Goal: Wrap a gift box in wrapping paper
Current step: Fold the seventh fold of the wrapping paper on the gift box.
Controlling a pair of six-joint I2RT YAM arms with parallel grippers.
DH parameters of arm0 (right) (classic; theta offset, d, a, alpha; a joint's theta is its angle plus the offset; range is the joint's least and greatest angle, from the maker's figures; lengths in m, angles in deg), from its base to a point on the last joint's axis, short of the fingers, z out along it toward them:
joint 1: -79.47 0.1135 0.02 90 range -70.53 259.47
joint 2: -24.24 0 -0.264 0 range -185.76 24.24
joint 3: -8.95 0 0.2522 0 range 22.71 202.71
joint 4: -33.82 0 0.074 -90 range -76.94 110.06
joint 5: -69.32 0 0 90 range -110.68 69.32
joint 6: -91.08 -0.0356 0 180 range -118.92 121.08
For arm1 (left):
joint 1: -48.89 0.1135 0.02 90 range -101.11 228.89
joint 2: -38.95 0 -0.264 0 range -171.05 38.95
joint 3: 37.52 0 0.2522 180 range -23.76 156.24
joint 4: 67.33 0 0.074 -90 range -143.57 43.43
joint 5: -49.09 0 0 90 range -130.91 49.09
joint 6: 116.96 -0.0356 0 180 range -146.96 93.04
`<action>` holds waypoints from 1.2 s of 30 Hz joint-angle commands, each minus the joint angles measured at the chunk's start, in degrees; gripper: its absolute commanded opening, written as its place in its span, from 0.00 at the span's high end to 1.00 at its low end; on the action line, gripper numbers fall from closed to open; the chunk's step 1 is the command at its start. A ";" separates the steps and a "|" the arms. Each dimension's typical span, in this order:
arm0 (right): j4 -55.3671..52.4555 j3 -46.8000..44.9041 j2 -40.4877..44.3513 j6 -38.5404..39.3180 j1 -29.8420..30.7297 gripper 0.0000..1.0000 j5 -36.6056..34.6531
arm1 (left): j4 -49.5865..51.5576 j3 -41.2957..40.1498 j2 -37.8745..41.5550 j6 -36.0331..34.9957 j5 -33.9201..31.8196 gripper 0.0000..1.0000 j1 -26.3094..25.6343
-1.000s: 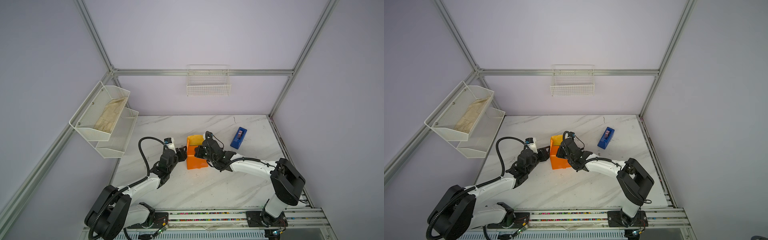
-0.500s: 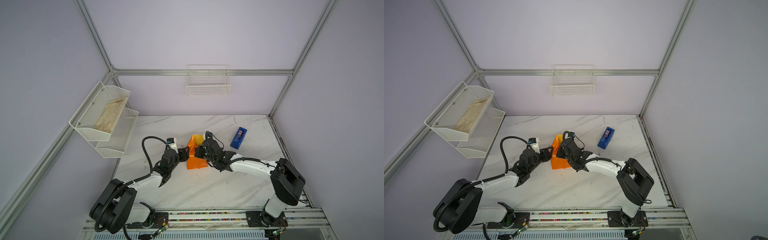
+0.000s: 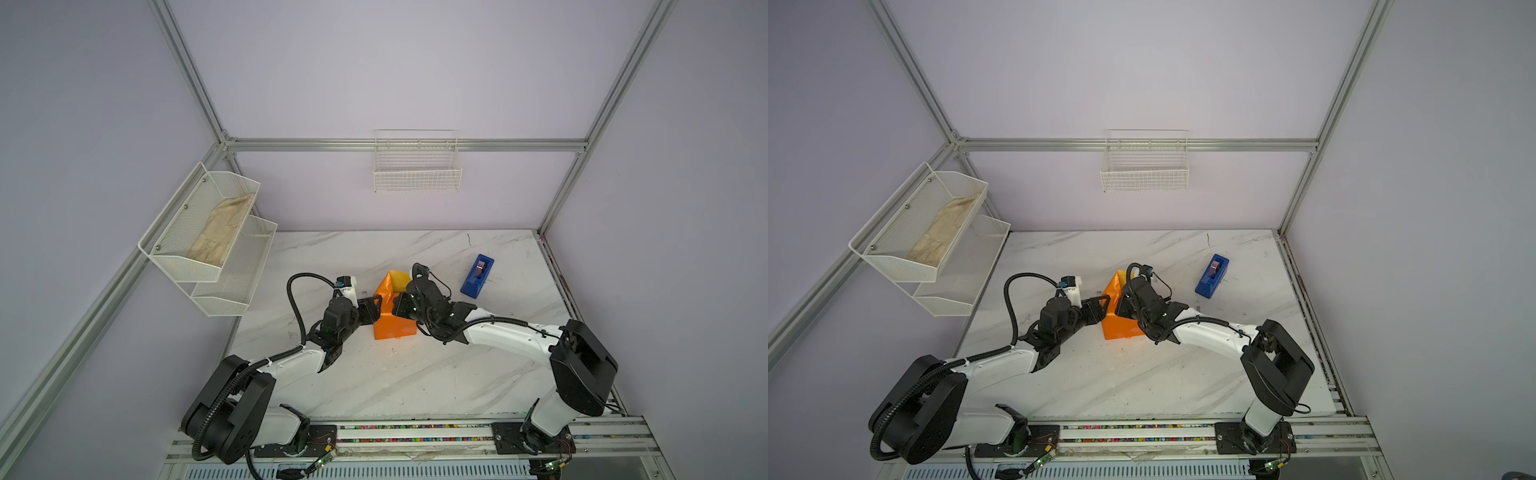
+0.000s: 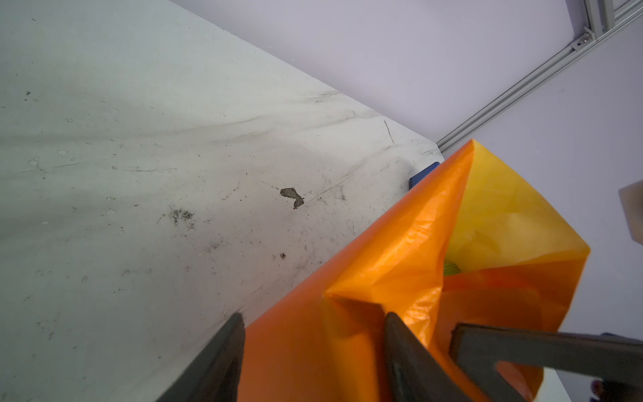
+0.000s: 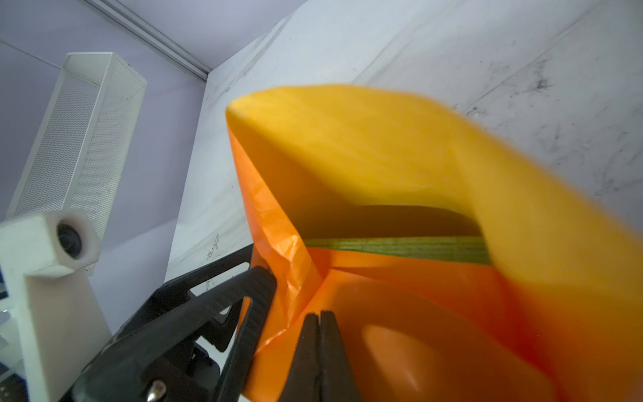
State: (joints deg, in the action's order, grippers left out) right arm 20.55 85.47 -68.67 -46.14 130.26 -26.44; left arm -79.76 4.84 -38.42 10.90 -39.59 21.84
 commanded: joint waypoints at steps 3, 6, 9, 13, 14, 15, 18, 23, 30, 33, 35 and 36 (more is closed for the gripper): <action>-3.06 1.46 4.57 -0.78 -0.28 1.00 -1.06 | 12.38 1.10 -3.14 -3.67 1.93 0.39 -0.37; 1.51 3.04 2.70 0.29 -0.26 1.00 2.88 | 12.58 1.20 -3.10 -3.82 2.19 0.40 -0.38; 3.40 5.91 -1.47 0.37 -0.25 1.00 4.86 | 12.77 1.25 -5.14 -3.85 2.29 0.41 -0.37; 5.44 8.14 -6.41 0.60 -0.32 1.00 5.85 | 12.81 1.29 -5.17 -3.85 2.72 0.42 -0.36; 6.14 8.24 -7.33 0.46 -0.30 1.00 5.92 | 12.86 1.32 -5.07 -3.85 2.73 0.42 -0.42; 6.42 8.42 -8.10 0.43 -0.26 1.00 6.11 | 13.01 1.33 -4.94 -3.85 2.65 0.42 -0.37; 6.52 8.75 -10.35 0.74 -0.33 1.00 6.48 | 13.39 1.29 -4.65 -3.98 2.59 0.42 -0.35; 1.66 6.75 -11.10 -0.43 -0.59 1.00 2.42 | 14.07 1.08 -4.16 -3.60 2.12 0.43 -0.37; -6.14 5.30 -6.55 1.73 -1.46 1.00 -5.14 | 14.95 1.10 -4.24 -3.24 1.49 0.43 -0.37; -6.82 5.33 -4.82 2.23 -1.46 1.00 -5.34 | 15.12 1.18 -4.58 -3.15 1.49 0.43 -0.36; -7.19 6.07 -3.60 2.44 -1.44 1.00 -4.96 | 15.31 1.32 -4.81 -3.15 1.49 0.43 -0.37; -7.28 6.53 -2.86 2.67 -1.51 1.00 -4.58 | 15.39 1.29 -4.90 -3.20 1.49 0.43 -0.37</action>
State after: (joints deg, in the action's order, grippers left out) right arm 17.25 91.68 -74.22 -44.39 129.10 -29.37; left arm -78.28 6.77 -40.45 10.31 -38.26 21.88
